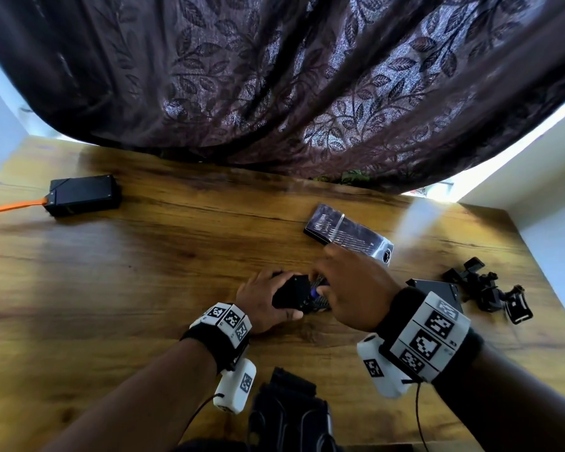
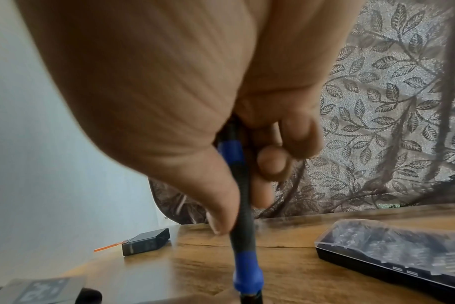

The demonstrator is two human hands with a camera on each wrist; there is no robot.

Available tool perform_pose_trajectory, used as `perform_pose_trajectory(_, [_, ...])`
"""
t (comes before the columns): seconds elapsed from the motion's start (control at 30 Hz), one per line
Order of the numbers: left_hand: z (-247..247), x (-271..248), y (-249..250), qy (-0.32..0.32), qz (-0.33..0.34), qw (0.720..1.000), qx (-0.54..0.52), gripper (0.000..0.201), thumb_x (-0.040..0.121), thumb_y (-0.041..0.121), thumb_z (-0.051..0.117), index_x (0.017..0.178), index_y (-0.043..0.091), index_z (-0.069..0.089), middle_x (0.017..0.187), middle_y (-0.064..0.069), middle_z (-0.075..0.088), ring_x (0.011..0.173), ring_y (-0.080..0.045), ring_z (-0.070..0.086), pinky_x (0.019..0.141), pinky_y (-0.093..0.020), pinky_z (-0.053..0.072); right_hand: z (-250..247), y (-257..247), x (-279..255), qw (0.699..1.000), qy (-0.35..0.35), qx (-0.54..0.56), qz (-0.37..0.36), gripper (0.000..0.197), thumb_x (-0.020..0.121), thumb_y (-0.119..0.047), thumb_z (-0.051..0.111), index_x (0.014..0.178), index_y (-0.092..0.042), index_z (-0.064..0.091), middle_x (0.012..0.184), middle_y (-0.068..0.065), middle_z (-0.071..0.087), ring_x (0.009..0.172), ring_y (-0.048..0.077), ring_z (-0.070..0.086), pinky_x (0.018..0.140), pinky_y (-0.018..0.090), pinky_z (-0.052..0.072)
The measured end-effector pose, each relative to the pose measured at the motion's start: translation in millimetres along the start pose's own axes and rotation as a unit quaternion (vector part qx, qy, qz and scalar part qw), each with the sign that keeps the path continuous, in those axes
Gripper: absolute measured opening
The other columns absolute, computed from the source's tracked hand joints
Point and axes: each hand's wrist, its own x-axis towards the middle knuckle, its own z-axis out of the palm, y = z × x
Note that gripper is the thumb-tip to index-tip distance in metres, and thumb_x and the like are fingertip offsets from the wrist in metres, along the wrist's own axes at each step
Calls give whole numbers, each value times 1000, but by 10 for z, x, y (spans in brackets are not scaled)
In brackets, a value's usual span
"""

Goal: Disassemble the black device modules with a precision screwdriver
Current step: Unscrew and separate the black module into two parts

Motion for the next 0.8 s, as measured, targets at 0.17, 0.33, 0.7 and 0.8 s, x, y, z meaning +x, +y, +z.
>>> perform_pose_trajectory(0.17, [5,7,4,0,-1,1000,2,89,84,62,70,158,41,24,161,9,22,146,-21,25,118,-44,26,-1,2,9,998,5,-60,23,32,105,-47,38,107,-25,61,99,-3,67,88,18,64,78,36,54])
perform_pose_trajectory(0.33, [8,4,-6,5,3,1000,0,89,83,63,70,157,43,24,160,9,24,144,-22,27,118,-46,27,58,66,-44,999,14,30,-34,45,96,-33,60,137,-32,43,128,-5,41,108,14,50,85,34,55])
perform_pose_trajectory(0.7, [-31,-19,36,-5,-6,1000,1,89,85,61,70,158,39,25,161,10,22,145,-21,25,119,-46,24,-71,-27,-53,993,0,-121,-4,27,109,-38,38,114,-22,58,89,-5,53,89,20,62,73,33,50])
perform_pose_trajectory(0.8, [-40,-26,47,-8,-8,1000,-2,88,85,60,71,157,40,25,161,11,21,146,-21,24,120,-46,23,-34,33,-66,997,-1,-57,51,34,108,-47,33,108,-26,59,83,-9,53,76,14,54,69,31,45])
